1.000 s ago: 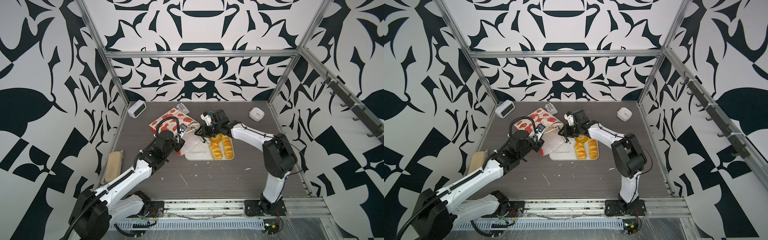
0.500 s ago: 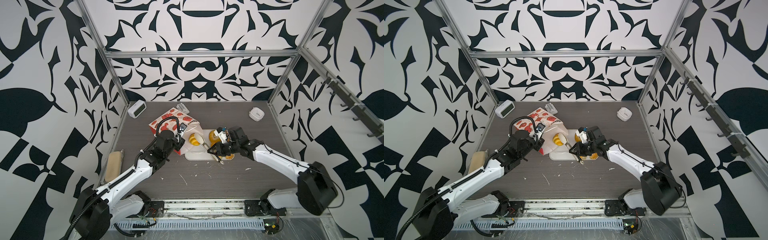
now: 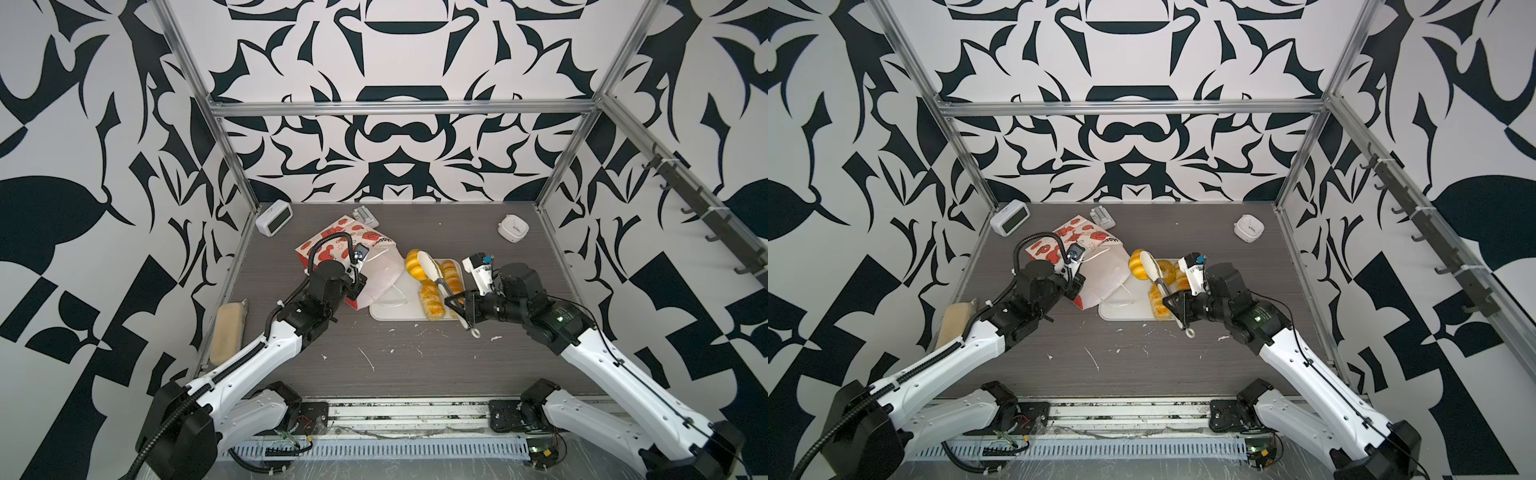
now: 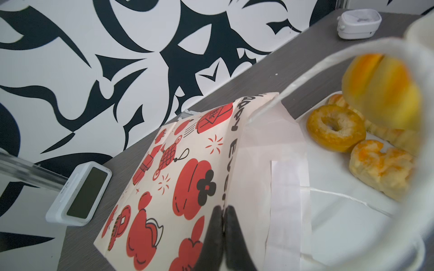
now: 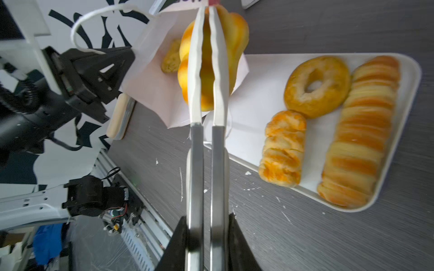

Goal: Take the fake bread out of the paper bag
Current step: 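Pull the yellow striped bun out of the bag over the tray with right-gripper tongs, then lower the striped bun onto the white tray and open the tongs with the right gripper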

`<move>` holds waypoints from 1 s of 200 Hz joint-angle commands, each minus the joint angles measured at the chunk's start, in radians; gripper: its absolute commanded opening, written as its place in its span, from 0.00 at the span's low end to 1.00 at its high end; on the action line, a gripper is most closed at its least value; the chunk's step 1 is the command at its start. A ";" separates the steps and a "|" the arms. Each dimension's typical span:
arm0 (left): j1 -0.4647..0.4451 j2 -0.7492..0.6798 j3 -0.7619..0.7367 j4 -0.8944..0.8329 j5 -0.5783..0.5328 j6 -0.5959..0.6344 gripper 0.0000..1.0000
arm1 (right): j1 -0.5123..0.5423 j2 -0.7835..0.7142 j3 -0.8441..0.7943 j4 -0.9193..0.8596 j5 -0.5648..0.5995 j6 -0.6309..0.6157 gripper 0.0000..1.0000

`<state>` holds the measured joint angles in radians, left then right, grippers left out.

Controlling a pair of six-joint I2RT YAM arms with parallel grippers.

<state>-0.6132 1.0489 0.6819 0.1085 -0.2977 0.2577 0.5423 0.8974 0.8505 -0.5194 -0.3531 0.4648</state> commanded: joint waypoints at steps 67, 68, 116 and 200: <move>0.018 -0.099 0.007 0.018 -0.053 -0.041 0.00 | -0.009 0.276 0.024 0.205 0.004 -0.033 0.00; 0.017 -0.099 0.008 0.018 -0.054 -0.041 0.00 | -0.009 0.279 0.024 0.208 0.003 -0.032 0.00; 0.021 -0.116 -0.004 0.034 -0.066 -0.034 0.00 | -0.003 0.451 0.051 0.284 -0.024 -0.031 0.00; 0.024 -0.104 -0.010 0.047 -0.062 -0.031 0.00 | 0.056 0.576 0.079 0.300 0.041 -0.018 0.06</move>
<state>-0.5945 0.9512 0.6819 0.1123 -0.3523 0.2325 0.5804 1.4754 0.8818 -0.2600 -0.3359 0.4454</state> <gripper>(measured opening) 0.054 0.264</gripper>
